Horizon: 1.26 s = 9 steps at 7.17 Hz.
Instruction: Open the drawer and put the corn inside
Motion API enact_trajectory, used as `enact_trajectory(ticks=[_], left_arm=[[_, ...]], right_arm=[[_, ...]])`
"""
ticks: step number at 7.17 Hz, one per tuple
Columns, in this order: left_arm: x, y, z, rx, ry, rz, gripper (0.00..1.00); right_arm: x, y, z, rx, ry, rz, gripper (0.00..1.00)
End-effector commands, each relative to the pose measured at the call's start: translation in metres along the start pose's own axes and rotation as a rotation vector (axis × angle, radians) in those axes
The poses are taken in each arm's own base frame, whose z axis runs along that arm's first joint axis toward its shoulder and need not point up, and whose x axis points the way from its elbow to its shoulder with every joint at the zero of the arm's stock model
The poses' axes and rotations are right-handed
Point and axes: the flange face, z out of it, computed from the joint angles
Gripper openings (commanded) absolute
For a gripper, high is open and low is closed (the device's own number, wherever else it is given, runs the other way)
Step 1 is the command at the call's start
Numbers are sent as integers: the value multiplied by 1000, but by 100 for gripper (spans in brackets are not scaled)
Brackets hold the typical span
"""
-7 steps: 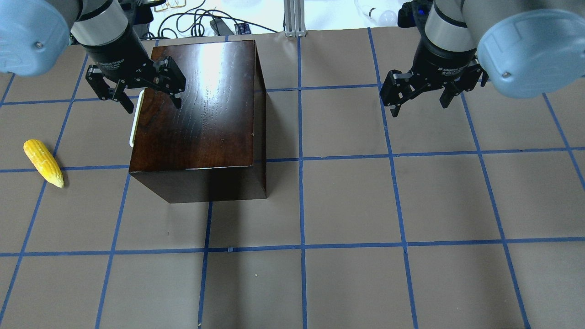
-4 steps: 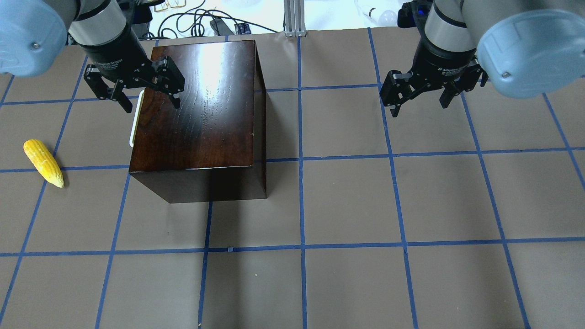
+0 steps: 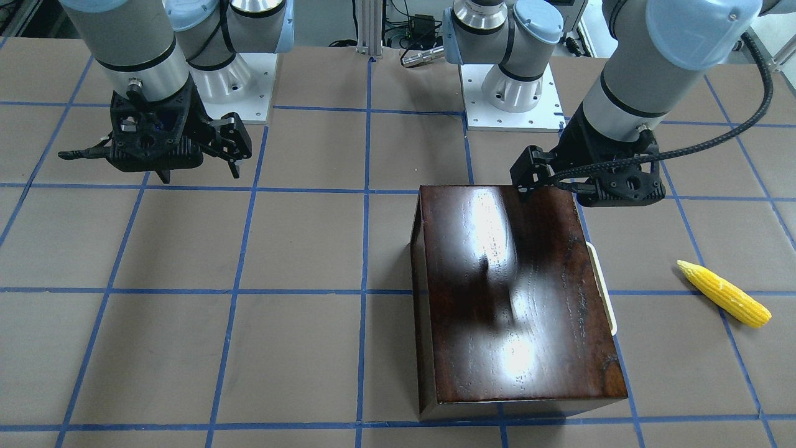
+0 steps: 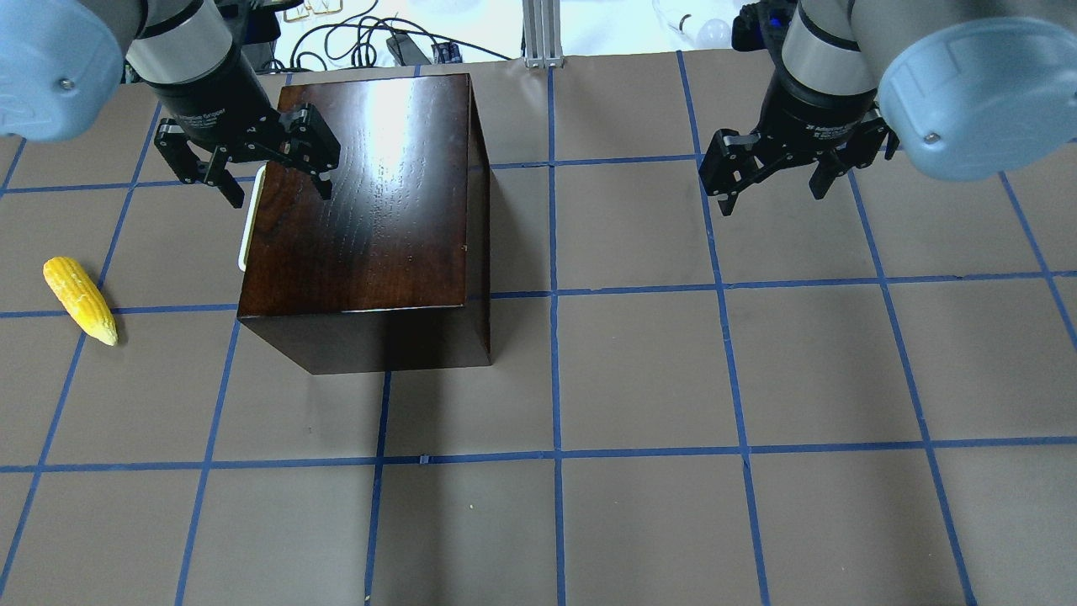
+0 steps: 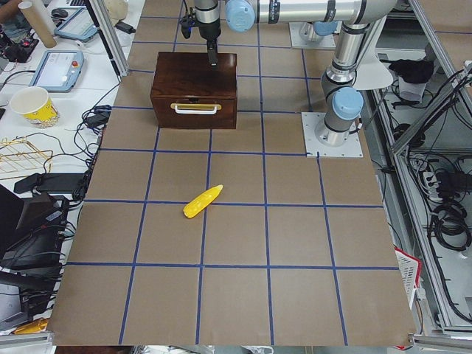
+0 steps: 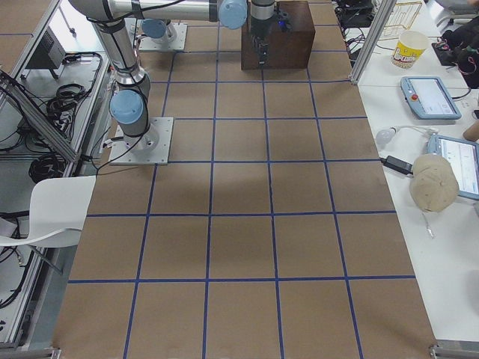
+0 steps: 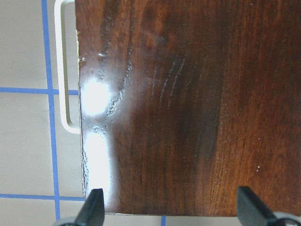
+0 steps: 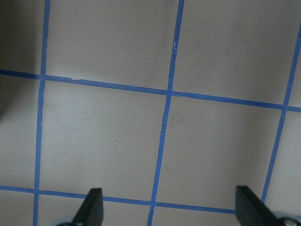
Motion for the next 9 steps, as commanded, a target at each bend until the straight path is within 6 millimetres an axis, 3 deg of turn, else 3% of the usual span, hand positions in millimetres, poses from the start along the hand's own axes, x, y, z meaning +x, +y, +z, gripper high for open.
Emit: enact_trajectory(ticks=[1,2,6,9], left_arm=[[-7,-2,-4,7,1,-8,100],[-26,-5,-10,18,4,-3,100],[-121,-29,-2,27,26,-107,100],[-157,-54,19,66,39,4,100]], right_arm=[[0,0,0,-1,0,0,100],[0,0,0,1,0,0,100],[2,0,0,-1,0,3,100],[0,0,0,-1,0,0,100]])
